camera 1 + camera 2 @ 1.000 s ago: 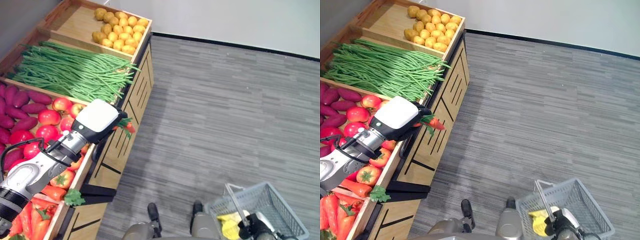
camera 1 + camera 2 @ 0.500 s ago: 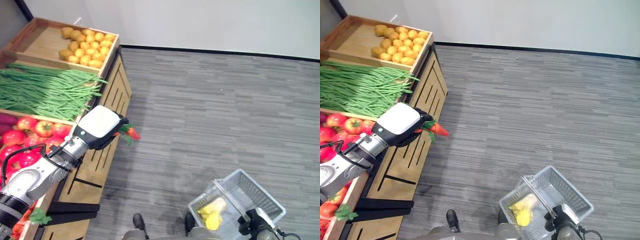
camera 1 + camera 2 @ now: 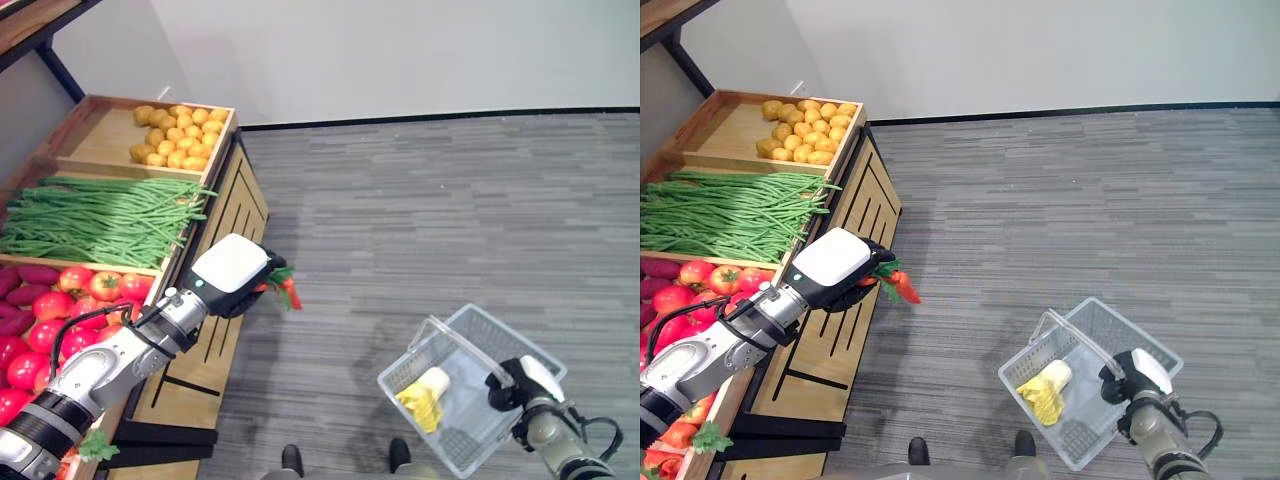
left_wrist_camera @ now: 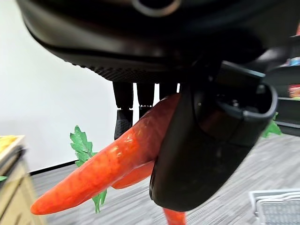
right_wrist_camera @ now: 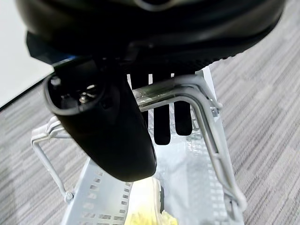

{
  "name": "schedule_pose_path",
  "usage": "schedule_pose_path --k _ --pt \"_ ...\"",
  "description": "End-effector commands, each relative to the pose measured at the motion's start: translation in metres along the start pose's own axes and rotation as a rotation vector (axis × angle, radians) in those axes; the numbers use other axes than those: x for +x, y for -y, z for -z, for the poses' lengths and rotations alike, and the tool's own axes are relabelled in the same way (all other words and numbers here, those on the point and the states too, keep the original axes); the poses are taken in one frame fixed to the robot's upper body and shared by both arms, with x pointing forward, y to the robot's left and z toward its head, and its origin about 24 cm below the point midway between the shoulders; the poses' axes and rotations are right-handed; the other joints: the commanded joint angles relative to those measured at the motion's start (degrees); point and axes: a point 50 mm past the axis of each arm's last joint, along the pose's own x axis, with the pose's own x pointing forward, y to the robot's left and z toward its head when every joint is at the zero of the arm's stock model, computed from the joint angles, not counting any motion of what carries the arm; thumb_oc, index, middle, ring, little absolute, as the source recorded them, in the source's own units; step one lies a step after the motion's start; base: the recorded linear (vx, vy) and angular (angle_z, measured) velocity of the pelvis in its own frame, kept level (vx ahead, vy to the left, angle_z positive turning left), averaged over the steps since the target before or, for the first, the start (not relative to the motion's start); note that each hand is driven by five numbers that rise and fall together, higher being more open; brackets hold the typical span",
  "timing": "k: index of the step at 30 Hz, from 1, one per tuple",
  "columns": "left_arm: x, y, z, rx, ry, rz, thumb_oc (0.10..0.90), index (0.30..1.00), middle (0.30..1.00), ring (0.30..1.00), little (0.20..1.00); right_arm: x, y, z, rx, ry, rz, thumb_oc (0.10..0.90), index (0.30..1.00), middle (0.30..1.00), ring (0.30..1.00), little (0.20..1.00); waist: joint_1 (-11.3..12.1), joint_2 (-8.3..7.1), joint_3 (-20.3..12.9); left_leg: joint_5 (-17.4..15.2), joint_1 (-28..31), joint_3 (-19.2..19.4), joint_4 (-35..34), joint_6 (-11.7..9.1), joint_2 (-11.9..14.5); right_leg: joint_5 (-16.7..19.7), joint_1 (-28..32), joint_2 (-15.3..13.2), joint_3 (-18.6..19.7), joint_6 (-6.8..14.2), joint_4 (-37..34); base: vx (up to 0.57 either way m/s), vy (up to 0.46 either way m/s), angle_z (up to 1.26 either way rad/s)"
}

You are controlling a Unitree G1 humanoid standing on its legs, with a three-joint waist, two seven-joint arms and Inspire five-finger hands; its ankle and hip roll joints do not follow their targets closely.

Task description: Get the vegetables into the basket

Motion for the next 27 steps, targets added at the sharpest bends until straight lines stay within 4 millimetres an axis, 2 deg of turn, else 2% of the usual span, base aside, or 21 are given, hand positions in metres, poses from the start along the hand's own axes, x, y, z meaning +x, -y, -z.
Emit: schedule_pose_path --k 1,7,9,12,13,15,18,19,24,27 --pt "0.026 -0.049 0.001 0.034 0.072 -0.229 0.400 0.300 0.300 0.300 0.300 0.016 0.049 -0.067 0.038 0.269 0.223 0.400 0.300 0.300 0.300 0.300 0.1 -4.22 -1.7 -1.2 -0.1 0.6 0.2 0.7 -2.4 0.8 -1.2 -3.2 0.4 3.9 0.2 0.01 0.135 -0.54" --pt "0.039 -0.051 -0.014 0.002 0.143 -0.242 0.400 0.300 0.300 0.300 0.300 0.018 0.061 -0.116 0.025 0.428 0.266 0.400 0.300 0.300 0.300 0.300 0.6 -5.05 -2.5 -2.3 0.5 2.2 0.2 1.1 -3.1 1.7 -2.2 -4.1 1.8 4.9 0.0 0.02 0.053 -0.25" --pt "0.048 -0.054 -0.025 -0.022 0.196 -0.251 0.400 0.300 0.300 0.300 0.300 0.018 0.066 -0.133 0.019 0.476 0.284 0.400 0.300 0.300 0.300 0.300 0.8 -5.10 -2.8 -2.3 0.6 1.9 0.2 1.0 -3.1 1.5 -1.8 -4.2 1.3 4.8 0.0 0.02 -0.003 0.01" --pt "0.067 -0.057 -0.056 -0.130 0.312 -0.283 0.400 0.300 0.300 0.300 0.300 0.015 0.076 -0.179 0.087 0.581 0.321 0.400 0.300 0.300 0.300 0.300 0.9 -5.07 -3.2 -2.2 1.2 1.3 0.2 0.9 -2.8 0.9 -0.6 -4.0 0.6 4.7 0.0 0.05 -0.034 0.13" --pt "0.069 -0.058 -0.058 -0.139 0.324 -0.283 0.400 0.300 0.300 0.300 0.300 0.014 0.078 -0.186 0.098 0.599 0.324 0.400 0.300 0.300 0.300 0.300 0.9 -5.04 -3.1 -2.3 1.2 1.3 0.2 0.8 -2.7 0.8 -0.5 -3.9 0.5 4.6 0.0 0.03 -0.036 0.08" --pt "0.077 -0.055 -0.074 -0.203 0.374 -0.284 0.400 0.300 0.300 0.300 0.300 0.005 0.078 -0.218 0.168 0.697 0.325 0.400 0.300 0.300 0.300 0.300 0.8 -4.95 -3.3 -2.2 1.5 1.3 0.2 0.8 -2.5 0.8 -0.4 -3.7 0.6 4.5 0.0 0.03 -0.032 -0.02" --pt "0.082 -0.044 -0.085 -0.263 0.387 -0.251 0.400 0.300 0.300 0.300 0.300 -0.009 0.080 -0.244 0.242 0.802 0.323 0.400 0.300 0.300 0.300 0.300 0.6 -4.91 -3.6 -2.2 1.6 1.4 0.2 0.8 -2.4 0.6 -0.3 -3.5 0.8 4.4 0.0 0.00 0.000 0.00" --pt "0.086 -0.035 -0.089 -0.275 0.384 -0.218 0.400 0.300 0.300 0.300 0.300 -0.022 0.082 -0.257 0.303 0.886 0.316 0.400 0.300 0.300 0.300 0.300 0.2 -4.89 -3.8 -2.3 1.8 1.6 0.2 0.9 -2.3 0.6 -0.2 -3.4 0.9 4.4 0.0 0.01 -0.011 -0.03" --pt "0.089 -0.022 -0.085 -0.249 0.345 -0.181 0.400 0.300 0.300 0.300 0.300 -0.036 0.086 -0.264 0.365 0.971 0.302 0.400 0.300 0.300 0.300 0.300 -0.1 -5.00 -4.2 -2.5 1.9 1.9 0.2 0.9 -2.4 0.6 -0.3 -3.4 1.0 4.5 0.0 0.01 -0.003 -0.05" --pt "0.088 -0.010 -0.076 -0.230 0.281 -0.157 0.400 0.300 0.300 0.300 0.300 -0.047 0.089 -0.263 0.414 1.027 0.299 0.400 0.300 0.300 0.300 0.300 -0.3 -5.10 -4.5 -2.7 2.1 2.1 0.2 0.9 -2.4 0.5 -0.2 -3.4 1.2 4.5 0.0 0.00 0.000 0.00"
